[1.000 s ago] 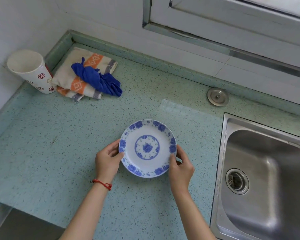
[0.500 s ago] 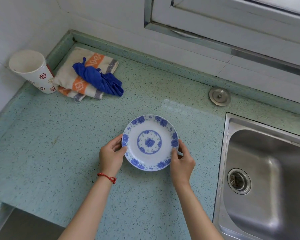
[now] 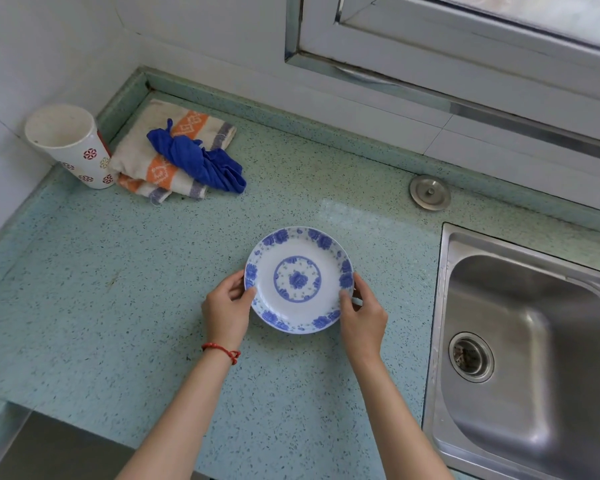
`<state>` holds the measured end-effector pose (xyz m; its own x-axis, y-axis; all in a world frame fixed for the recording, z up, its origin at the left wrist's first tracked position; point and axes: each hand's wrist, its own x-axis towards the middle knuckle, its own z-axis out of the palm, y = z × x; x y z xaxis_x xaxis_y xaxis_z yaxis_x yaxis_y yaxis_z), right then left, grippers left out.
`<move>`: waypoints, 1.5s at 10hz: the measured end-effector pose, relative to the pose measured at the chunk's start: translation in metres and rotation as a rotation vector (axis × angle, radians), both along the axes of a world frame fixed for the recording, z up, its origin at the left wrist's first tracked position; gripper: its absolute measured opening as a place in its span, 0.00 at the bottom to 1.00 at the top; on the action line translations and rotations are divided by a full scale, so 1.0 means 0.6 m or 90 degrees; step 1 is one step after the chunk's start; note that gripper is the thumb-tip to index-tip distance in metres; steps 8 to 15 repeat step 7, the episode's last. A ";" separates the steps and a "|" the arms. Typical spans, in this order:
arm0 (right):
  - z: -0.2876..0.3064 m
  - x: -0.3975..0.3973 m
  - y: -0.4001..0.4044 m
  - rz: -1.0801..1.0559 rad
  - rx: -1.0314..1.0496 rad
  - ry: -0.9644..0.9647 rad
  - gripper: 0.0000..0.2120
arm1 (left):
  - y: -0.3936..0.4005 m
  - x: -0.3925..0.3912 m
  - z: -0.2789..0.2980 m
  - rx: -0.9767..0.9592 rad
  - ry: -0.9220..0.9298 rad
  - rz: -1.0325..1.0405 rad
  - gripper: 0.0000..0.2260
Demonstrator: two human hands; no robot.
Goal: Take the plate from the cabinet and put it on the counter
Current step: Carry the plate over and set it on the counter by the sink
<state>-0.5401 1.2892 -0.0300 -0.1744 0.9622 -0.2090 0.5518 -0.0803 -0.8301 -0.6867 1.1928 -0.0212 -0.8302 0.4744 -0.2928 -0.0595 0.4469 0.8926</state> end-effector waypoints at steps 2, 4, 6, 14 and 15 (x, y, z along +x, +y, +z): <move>0.008 0.017 -0.018 0.000 0.004 0.014 0.18 | -0.028 0.014 0.002 -0.015 0.016 -0.005 0.15; 0.016 0.033 -0.049 0.016 0.021 0.000 0.16 | -0.048 0.029 0.009 -0.016 0.041 -0.042 0.13; 0.025 0.049 -0.072 0.085 0.056 -0.069 0.17 | -0.083 0.043 0.013 -0.044 0.102 -0.109 0.15; 0.031 0.055 -0.083 0.115 0.041 -0.086 0.17 | -0.110 0.052 0.008 -0.078 0.136 -0.119 0.16; 0.031 0.055 -0.083 0.115 0.041 -0.086 0.17 | -0.110 0.052 0.008 -0.078 0.136 -0.119 0.16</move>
